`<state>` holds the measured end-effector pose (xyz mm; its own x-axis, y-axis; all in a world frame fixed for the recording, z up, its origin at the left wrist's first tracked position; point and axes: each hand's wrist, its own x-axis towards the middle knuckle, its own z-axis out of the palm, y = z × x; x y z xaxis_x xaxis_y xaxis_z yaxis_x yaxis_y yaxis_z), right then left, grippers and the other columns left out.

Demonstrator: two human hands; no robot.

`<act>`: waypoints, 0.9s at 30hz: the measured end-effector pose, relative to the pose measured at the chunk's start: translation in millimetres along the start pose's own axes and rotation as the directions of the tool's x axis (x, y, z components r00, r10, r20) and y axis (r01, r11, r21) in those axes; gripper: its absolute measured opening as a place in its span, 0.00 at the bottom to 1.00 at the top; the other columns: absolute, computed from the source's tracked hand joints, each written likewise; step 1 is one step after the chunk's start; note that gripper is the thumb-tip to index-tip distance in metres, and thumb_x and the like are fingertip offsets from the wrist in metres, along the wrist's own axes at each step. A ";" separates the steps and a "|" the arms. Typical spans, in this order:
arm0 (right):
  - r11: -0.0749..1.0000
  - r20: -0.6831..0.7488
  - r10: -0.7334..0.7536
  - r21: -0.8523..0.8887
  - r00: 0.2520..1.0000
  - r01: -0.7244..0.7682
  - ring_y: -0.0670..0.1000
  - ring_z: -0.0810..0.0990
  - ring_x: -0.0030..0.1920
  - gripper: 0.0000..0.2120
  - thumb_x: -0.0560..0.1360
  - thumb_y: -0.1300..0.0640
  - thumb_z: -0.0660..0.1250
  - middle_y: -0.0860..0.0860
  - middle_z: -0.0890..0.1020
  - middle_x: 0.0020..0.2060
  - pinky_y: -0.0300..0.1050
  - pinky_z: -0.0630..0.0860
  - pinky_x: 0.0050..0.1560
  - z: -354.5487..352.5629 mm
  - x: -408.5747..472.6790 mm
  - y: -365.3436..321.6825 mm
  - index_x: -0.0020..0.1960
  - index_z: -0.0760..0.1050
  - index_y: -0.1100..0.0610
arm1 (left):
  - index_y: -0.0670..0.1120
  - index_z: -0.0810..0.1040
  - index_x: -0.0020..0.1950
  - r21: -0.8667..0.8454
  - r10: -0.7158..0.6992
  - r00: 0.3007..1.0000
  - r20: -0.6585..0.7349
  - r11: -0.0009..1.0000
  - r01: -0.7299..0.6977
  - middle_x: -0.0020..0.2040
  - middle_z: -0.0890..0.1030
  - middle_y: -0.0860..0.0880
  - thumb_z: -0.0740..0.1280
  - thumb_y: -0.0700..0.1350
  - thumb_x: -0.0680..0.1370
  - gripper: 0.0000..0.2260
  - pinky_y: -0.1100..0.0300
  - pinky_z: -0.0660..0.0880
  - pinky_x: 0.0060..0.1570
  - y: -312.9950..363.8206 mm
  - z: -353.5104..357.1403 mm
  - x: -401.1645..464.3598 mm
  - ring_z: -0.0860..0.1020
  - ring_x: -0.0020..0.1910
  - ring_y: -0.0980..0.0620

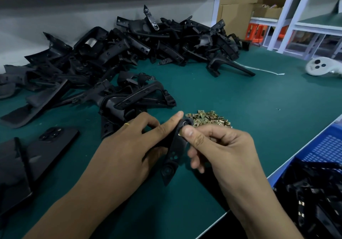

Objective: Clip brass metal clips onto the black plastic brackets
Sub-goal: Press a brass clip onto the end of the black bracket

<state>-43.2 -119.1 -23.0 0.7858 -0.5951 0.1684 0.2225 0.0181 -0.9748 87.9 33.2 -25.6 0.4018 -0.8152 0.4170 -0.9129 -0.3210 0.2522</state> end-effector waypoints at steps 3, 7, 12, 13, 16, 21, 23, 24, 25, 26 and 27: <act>0.982 -0.052 -0.092 -0.170 0.994 0.082 0.47 0.77 0.28 0.10 0.71 0.47 0.74 0.53 0.84 0.31 0.38 0.72 0.27 -15.4 -0.1 -15.4 0.38 0.86 0.54 | 0.68 0.58 0.80 -0.044 -0.030 0.999 -0.012 0.999 0.029 0.58 0.72 0.62 0.57 0.60 0.83 0.25 0.55 0.79 0.38 2.0 8.6 2.0 0.76 0.47 0.58; 0.830 -0.160 -0.155 -0.556 0.975 0.041 0.43 0.79 0.31 0.04 0.72 0.47 0.76 0.46 0.84 0.32 0.36 0.75 0.34 -57.3 0.3 -26.9 0.40 0.85 0.46 | 0.65 0.63 0.80 -0.097 -0.104 0.992 -0.070 0.991 0.097 0.57 0.73 0.61 0.58 0.57 0.82 0.24 0.52 0.79 0.43 -2.5 13.9 4.6 0.78 0.48 0.55; 0.615 -0.047 0.058 -0.785 0.997 -0.073 0.38 0.81 0.42 0.06 0.69 0.47 0.80 0.37 0.85 0.38 0.37 0.77 0.45 -71.2 -0.8 -23.4 0.41 0.85 0.38 | 0.66 0.66 0.77 -0.092 -0.149 0.985 -0.087 0.986 0.141 0.56 0.74 0.62 0.66 0.52 0.79 0.27 0.50 0.80 0.42 -11.3 13.3 0.7 0.78 0.47 0.56; 0.584 -0.026 0.073 -0.809 0.997 -0.064 0.39 0.81 0.43 0.06 0.68 0.46 0.81 0.38 0.84 0.39 0.38 0.76 0.46 -71.0 -0.4 -22.2 0.42 0.85 0.38 | 0.66 0.67 0.77 -0.094 -0.157 0.983 -0.094 0.984 0.148 0.55 0.74 0.62 0.68 0.50 0.78 0.29 0.50 0.80 0.42 -13.0 13.2 0.2 0.78 0.47 0.57; 0.514 0.030 0.063 -0.858 0.998 -0.007 0.41 0.78 0.44 0.06 0.70 0.47 0.80 0.41 0.81 0.42 0.36 0.72 0.44 -69.5 1.6 -18.7 0.44 0.85 0.38 | 0.67 0.66 0.77 -0.096 -0.183 0.978 -0.098 0.980 0.174 0.55 0.74 0.63 0.68 0.52 0.78 0.28 0.53 0.79 0.43 -17.3 12.9 -0.3 0.77 0.48 0.59; 0.496 0.094 0.033 -0.866 0.995 0.065 0.42 0.78 0.43 0.10 0.70 0.53 0.80 0.38 0.79 0.41 0.33 0.70 0.40 -71.2 -0.1 -15.1 0.42 0.78 0.45 | 0.67 0.68 0.76 -0.129 -0.186 0.977 -0.102 0.977 0.172 0.56 0.75 0.63 0.65 0.58 0.77 0.26 0.52 0.79 0.43 -19.5 13.9 -1.2 0.78 0.48 0.58; 0.641 0.075 -0.006 -0.765 0.997 0.062 0.44 0.79 0.38 0.08 0.72 0.56 0.79 0.42 0.82 0.38 0.33 0.72 0.37 -67.6 1.3 -13.9 0.43 0.79 0.48 | 0.68 0.67 0.76 -0.123 -0.167 0.980 -0.106 0.980 0.154 0.56 0.75 0.64 0.61 0.62 0.77 0.26 0.52 0.80 0.42 -20.5 13.3 -1.4 0.78 0.48 0.58; 0.773 0.056 -0.024 -0.632 0.998 0.054 0.45 0.80 0.35 0.07 0.72 0.59 0.78 0.46 0.83 0.37 0.34 0.74 0.38 -62.2 2.4 -13.5 0.44 0.81 0.50 | 0.69 0.66 0.76 -0.121 -0.156 0.982 -0.110 0.982 0.142 0.56 0.74 0.64 0.60 0.63 0.77 0.26 0.52 0.80 0.42 -21.2 13.8 -1.5 0.79 0.48 0.58; 0.893 0.039 -0.042 -0.447 0.998 0.055 0.48 0.82 0.35 0.06 0.73 0.62 0.77 0.50 0.84 0.37 0.37 0.77 0.39 -55.1 3.4 -12.9 0.44 0.82 0.53 | 0.70 0.65 0.76 -0.116 -0.142 0.983 -0.115 0.985 0.129 0.56 0.74 0.65 0.61 0.63 0.79 0.24 0.52 0.80 0.42 -21.6 14.6 -1.4 0.79 0.48 0.58; 0.966 0.017 -0.059 -0.252 0.998 0.062 0.51 0.84 0.36 0.06 0.73 0.66 0.76 0.54 0.85 0.37 0.39 0.79 0.40 -47.3 4.1 -11.0 0.46 0.84 0.56 | 0.71 0.65 0.76 -0.107 -0.127 0.985 -0.120 0.988 0.115 0.57 0.74 0.65 0.62 0.62 0.81 0.22 0.52 0.80 0.42 -21.7 15.6 -1.4 0.79 0.48 0.58; 0.995 -0.006 -0.059 -0.082 0.998 0.058 0.53 0.86 0.37 0.06 0.73 0.69 0.74 0.57 0.86 0.38 0.39 0.81 0.42 -39.0 4.1 -7.2 0.47 0.84 0.60 | 0.71 0.64 0.76 -0.099 -0.122 0.985 -0.126 0.989 0.110 0.57 0.74 0.65 0.63 0.61 0.82 0.23 0.52 0.80 0.42 -21.2 16.1 -1.0 0.79 0.49 0.58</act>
<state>-64.1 -153.0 -21.0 0.7676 -0.6003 0.2247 0.2197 -0.0828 -0.9720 105.6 33.1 -45.4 0.5158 -0.7029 0.4897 -0.8517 -0.3592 0.3815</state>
